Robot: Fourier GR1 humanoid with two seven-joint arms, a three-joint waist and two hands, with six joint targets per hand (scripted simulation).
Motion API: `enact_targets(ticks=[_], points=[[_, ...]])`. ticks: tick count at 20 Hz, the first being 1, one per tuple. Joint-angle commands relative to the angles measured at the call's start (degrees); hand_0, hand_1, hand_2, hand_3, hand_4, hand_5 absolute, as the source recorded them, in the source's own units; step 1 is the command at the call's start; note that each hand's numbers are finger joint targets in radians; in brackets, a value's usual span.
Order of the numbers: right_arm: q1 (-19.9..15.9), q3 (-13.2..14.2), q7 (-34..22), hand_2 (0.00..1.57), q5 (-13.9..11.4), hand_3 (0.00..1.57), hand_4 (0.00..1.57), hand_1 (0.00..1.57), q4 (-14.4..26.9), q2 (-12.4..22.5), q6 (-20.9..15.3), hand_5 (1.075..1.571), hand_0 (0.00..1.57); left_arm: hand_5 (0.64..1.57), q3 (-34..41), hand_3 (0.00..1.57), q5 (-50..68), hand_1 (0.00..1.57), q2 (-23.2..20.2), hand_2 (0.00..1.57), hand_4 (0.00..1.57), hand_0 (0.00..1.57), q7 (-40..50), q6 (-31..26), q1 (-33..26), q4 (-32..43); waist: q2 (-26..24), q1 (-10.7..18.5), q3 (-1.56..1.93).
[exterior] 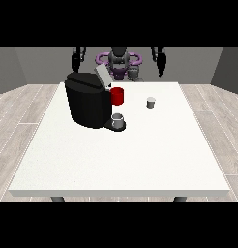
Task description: Insert the coffee pod into the coffee machine and close the lid
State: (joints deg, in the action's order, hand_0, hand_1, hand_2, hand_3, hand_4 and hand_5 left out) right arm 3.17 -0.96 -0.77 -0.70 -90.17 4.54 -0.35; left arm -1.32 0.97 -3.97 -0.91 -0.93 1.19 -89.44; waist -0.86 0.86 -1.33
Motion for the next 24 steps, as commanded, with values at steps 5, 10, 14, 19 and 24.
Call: enact_targets(ticks=[5,10,14,19,24], points=[[0.3,0.22,2.04,0.0,-0.54,0.0,0.0,0.0,2.24,-1.49,-1.13,1.571,0.0,1.571,-4.28,0.0,-7.88,0.0,-7.37,0.0,0.0,0.0,-5.5,-5.41,-3.54,-0.97,-1.65,0.77,1.35],[-3.74,3.46,2.92,0.0,-5.58,0.0,0.0,0.0,1.65,1.95,-6.06,1.571,0.0,1.571,-2.8,0.0,-13.02,0.0,-13.34,0.0,0.0,0.0,-7.91,-6.49,1.13,1.9,1.8,-2.66,1.32],[-4.85,1.19,3.37,0.0,-8.08,0.0,0.0,0.0,2.29,-0.82,-8.72,1.571,0.0,1.571,-0.32,0.0,-14.13,0.0,-17.57,0.0,0.0,0.0,-2.8,-9.36,6.52,4.5,3.44,-3.96,1.34],[-9.48,-0.71,1.36,0.0,-8.42,0.0,0.0,0.0,0.5,-1.25,-7.58,1.571,0.0,1.571,1.89,0.0,-16.59,0.0,-18.79,0.0,0.0,0.0,-2.72,-9.47,13.88,14.14,8.09,-7.8,1.31],[-11.61,-0.7,1.87,0.0,-7.96,0.0,0.0,0.0,2.15,-3.81,-9.23,1.571,0.0,1.571,1.15,0.0,-20.26,0.0,-22.78,0.0,0.0,0.0,-1.52,-12.69,17.81,18.67,10.62,-8.49,1.33]])
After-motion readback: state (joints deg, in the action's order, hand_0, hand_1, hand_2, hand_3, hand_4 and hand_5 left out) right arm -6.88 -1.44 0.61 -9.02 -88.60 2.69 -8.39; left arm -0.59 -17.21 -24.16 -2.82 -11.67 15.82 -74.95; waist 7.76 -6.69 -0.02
